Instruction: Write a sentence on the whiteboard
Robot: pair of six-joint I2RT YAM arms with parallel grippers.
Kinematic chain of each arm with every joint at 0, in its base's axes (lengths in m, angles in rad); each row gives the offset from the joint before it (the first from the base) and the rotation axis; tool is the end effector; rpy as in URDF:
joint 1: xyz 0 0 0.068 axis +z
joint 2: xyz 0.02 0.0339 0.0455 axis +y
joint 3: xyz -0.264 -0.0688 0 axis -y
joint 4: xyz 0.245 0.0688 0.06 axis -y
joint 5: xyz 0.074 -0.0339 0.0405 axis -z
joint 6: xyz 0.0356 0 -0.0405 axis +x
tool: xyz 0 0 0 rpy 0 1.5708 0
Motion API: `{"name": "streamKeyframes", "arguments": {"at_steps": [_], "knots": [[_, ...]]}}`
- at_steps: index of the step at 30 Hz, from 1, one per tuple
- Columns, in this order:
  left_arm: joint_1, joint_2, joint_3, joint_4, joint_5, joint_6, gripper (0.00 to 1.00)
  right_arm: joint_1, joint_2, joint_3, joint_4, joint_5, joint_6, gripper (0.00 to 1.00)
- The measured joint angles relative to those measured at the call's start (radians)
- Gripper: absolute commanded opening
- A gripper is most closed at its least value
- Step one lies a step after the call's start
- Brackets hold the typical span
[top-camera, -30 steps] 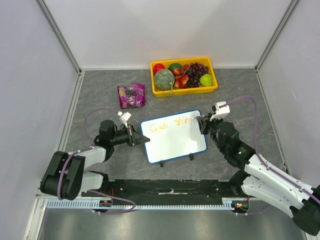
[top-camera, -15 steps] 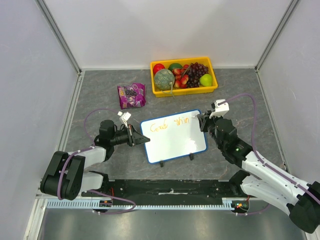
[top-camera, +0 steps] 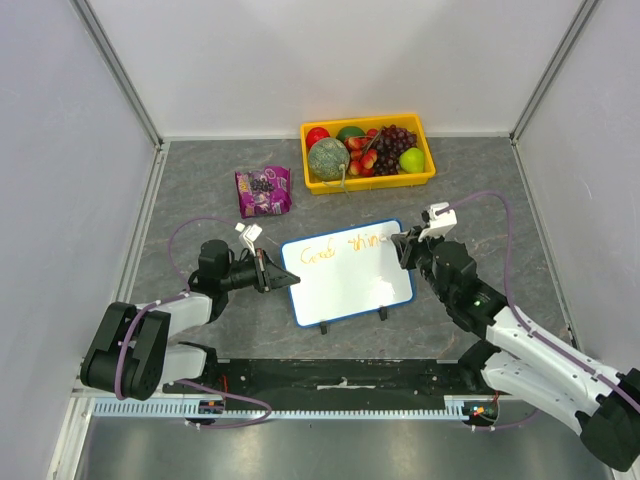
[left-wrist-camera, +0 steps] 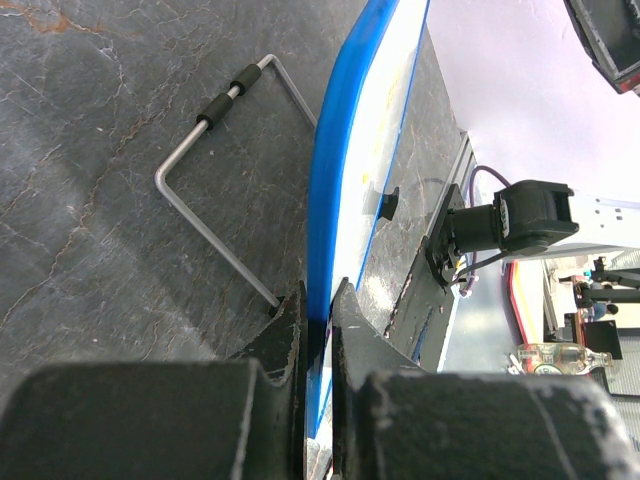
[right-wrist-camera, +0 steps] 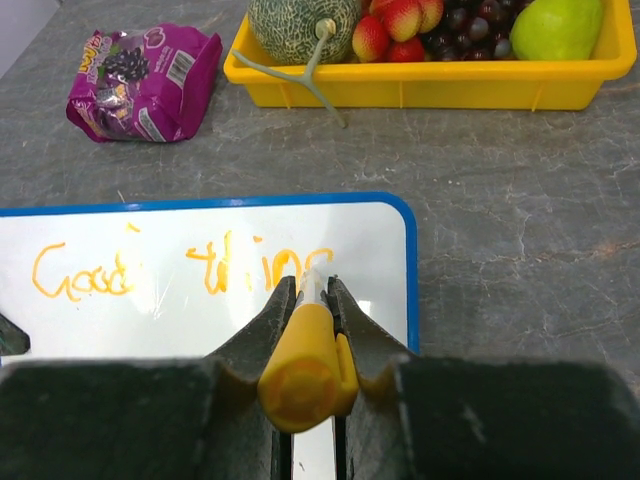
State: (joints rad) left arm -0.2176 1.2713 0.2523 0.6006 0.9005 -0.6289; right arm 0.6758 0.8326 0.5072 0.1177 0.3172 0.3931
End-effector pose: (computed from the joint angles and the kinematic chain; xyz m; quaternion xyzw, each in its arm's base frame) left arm 0.1985 -0.0725 0.1495 0.0779 0.7875 -0.5342 0.2974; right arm 0.1623 0.1159 0.2651 -0.0095 0.7732 0.2113 0.5978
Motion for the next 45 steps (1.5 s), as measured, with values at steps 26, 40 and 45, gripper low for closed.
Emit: {"name": "streamKeyframes", "arguments": {"at_steps": [26,40,45], "knots": [[0.000,0.001,0.001,0.000,0.000,0.000,0.02,0.001,0.026,0.018,0.004,0.074,0.005,0.00],[0.000,0.001,0.001,0.000,0.000,0.000,0.02,0.000,-0.024,-0.019,-0.008,0.057,0.011,0.00],[0.000,0.001,0.001,0.000,0.000,0.000,0.02,-0.002,-0.067,-0.045,-0.033,0.046,0.024,0.00]]}}
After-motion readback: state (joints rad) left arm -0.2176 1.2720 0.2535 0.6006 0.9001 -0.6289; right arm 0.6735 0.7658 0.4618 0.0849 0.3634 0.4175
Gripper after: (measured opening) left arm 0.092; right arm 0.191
